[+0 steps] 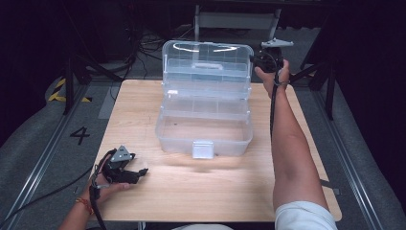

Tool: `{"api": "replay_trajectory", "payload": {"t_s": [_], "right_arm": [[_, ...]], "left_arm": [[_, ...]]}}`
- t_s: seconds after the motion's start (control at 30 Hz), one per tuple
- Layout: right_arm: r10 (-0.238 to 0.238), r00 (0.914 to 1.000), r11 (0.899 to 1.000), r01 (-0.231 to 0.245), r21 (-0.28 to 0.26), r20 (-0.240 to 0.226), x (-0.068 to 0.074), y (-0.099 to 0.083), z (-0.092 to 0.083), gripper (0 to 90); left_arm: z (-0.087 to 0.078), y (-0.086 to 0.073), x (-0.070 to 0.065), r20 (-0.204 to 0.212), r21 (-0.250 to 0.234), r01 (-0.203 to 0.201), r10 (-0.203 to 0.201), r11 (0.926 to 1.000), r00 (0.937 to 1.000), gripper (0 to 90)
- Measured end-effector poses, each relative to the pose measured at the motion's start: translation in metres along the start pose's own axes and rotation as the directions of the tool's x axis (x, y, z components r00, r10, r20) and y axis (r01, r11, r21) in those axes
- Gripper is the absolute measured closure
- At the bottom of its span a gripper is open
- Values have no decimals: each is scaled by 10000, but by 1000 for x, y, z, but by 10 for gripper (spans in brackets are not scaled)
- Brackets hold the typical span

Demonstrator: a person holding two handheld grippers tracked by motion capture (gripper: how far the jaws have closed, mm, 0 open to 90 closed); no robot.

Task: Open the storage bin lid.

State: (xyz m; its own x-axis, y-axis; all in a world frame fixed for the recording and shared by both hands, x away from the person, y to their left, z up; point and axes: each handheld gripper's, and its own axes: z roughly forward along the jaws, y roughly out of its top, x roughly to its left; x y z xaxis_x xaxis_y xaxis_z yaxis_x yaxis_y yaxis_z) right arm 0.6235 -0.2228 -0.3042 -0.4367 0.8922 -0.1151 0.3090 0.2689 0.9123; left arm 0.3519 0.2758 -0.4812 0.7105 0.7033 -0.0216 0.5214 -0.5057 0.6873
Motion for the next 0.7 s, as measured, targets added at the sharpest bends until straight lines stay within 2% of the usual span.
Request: {"api": "replay_trajectory", "payload": {"t_s": [0.03, 0.07, 0.13, 0.27, 0.43, 0.7], "right_arm": [[-35, 10000, 10000, 35, 14, 29, 0, -1, 1, 794], [-19, 9999, 10000, 18, 49, 129, -1, -2, 2, 855], [-57, 10000, 9999, 57, 151, -42, 0, -4, 6, 878], [-298, 9995, 9982, 305, 521, -131, 5, -9, 14, 880], [-333, 9992, 9978, 347, 573, -239, 10, -9, 18, 882], [-383, 9990, 9977, 394, 551, -208, 8, -9, 14, 871]], "left_arm": [[0, 0, 0, 2, -5, -4, 4, 10000, 10000, 199], [0, 0, 0, -1, -1, -2, 2, 10000, 10000, 199], [0, 0, 0, 1, 16, -28, 28, 10000, 10000, 199], [0, 0, 0, 12, 26, -27, 27, 10000, 10000, 197], [0, 0, 0, 22, 2, -27, 27, 10000, 10000, 195], [0, 0, 0, 17, 4, -44, 44, 10000, 10000, 195]]}}
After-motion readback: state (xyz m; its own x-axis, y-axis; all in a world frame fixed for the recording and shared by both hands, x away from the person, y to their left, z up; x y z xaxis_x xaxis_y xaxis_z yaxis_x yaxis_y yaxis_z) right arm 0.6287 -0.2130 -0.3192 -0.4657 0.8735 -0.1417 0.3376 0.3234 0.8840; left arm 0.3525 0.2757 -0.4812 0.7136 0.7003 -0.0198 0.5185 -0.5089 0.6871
